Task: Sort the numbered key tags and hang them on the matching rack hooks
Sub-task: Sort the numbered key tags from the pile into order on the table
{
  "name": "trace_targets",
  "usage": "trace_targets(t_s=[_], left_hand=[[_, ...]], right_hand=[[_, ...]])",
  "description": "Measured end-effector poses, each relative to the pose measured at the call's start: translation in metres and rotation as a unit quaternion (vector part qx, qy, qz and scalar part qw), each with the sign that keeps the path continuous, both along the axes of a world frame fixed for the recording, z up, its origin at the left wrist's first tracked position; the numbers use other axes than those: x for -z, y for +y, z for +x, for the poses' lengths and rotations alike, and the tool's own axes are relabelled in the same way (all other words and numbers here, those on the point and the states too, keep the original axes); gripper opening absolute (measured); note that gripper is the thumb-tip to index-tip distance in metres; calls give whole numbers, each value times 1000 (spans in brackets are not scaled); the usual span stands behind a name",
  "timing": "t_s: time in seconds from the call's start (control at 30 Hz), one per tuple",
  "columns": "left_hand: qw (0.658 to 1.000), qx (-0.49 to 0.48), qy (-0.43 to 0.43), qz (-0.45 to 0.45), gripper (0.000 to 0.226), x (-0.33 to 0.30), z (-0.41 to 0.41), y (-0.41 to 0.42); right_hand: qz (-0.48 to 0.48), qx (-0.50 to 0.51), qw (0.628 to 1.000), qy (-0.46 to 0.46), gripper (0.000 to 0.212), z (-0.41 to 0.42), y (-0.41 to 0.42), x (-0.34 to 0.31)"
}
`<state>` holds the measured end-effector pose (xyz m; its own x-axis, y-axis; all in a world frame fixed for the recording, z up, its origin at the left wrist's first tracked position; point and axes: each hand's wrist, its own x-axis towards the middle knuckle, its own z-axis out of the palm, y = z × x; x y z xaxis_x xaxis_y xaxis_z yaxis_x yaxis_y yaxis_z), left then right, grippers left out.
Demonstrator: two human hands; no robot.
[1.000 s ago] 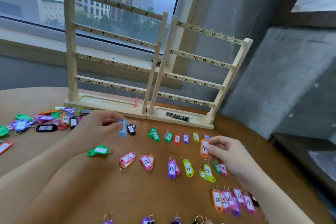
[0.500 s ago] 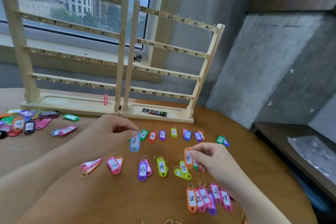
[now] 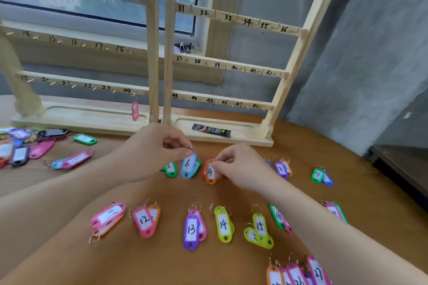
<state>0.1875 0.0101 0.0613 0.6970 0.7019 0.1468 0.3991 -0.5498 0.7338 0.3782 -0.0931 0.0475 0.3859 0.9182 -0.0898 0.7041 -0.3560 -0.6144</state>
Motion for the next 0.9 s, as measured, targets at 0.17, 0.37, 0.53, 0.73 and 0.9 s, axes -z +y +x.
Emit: trace_targets(t_s=[0.17, 0.37, 0.53, 0.73, 0.9], left_hand=[[1000, 19, 24, 1, 9, 2, 9, 6], [998, 39, 42, 4, 7, -6, 24, 3], [998, 53, 36, 1, 3, -7, 45, 3], [995, 88, 38, -6, 4, 9, 90, -4], [992, 109, 52, 25, 3, 16, 125, -6]], right_hand=[[5, -1, 1000, -12, 15, 1, 7, 7], [45, 24, 999, -15, 17, 3, 4, 5], [73, 68, 994, -49, 23, 28, -10, -14], [80, 137, 987, -3, 23, 64, -48, -27], [64, 157, 985, 33, 24, 74, -67, -14]])
